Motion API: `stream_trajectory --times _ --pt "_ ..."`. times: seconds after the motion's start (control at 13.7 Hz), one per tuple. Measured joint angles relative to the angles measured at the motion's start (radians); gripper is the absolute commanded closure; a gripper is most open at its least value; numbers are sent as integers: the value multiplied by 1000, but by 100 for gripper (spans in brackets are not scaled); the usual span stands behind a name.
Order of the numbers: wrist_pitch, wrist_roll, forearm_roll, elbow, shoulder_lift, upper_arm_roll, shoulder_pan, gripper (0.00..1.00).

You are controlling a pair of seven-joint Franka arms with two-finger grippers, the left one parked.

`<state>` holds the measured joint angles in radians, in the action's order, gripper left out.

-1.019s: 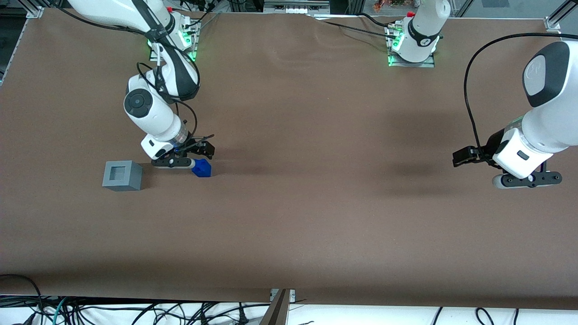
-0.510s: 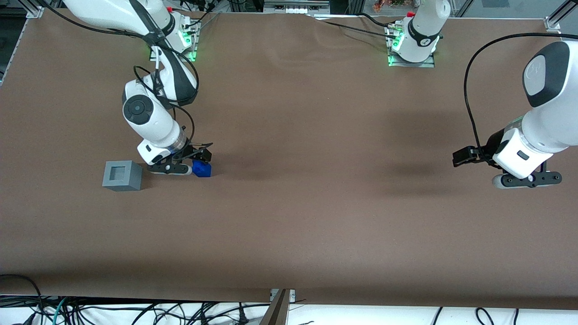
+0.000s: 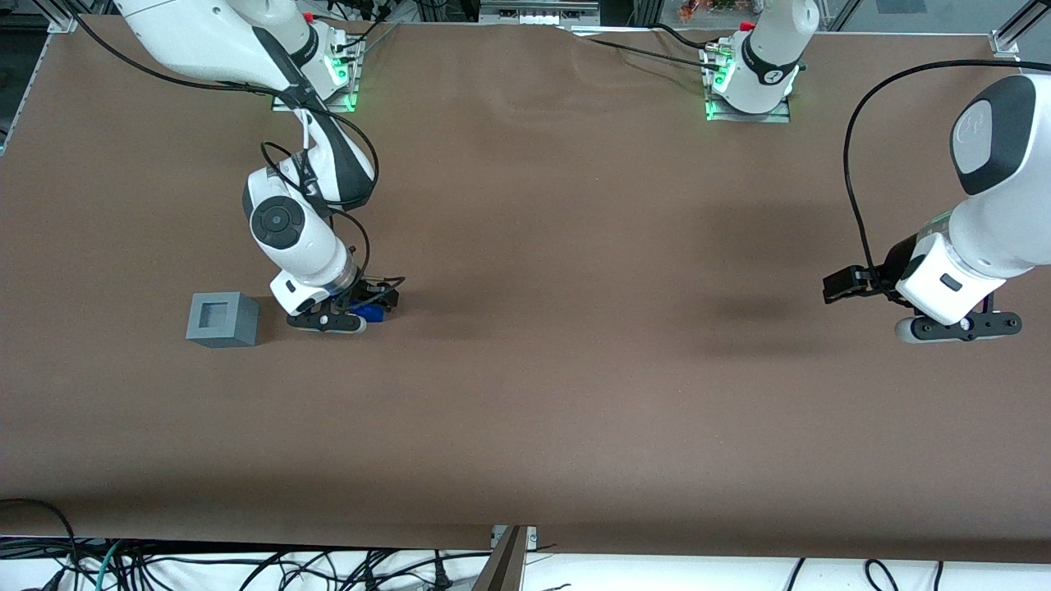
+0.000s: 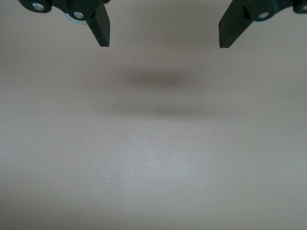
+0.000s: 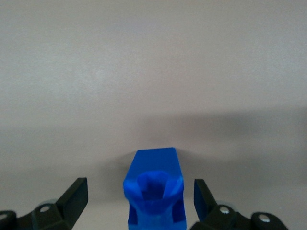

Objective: Insert blue part into gray base with right arm
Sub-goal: 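Close the right gripper on the blue part, then lift the blue part and carry it over the gray base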

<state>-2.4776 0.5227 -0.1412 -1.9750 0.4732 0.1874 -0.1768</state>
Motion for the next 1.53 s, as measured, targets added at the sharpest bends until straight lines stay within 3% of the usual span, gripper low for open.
stream_trajectory --times 0.22,0.51,0.66,0.95,1.17,1.53 --pt "0 25 -18 6 16 0 0 22" --pt "2 26 -21 8 16 0 0 55" --pt "16 26 -24 14 16 0 0 62" --pt "69 -2 -36 29 6 -1 0 63" --pt "209 -91 -37 81 -48 -29 1 63" --pt "368 -380 -9 117 -182 -183 6 61"
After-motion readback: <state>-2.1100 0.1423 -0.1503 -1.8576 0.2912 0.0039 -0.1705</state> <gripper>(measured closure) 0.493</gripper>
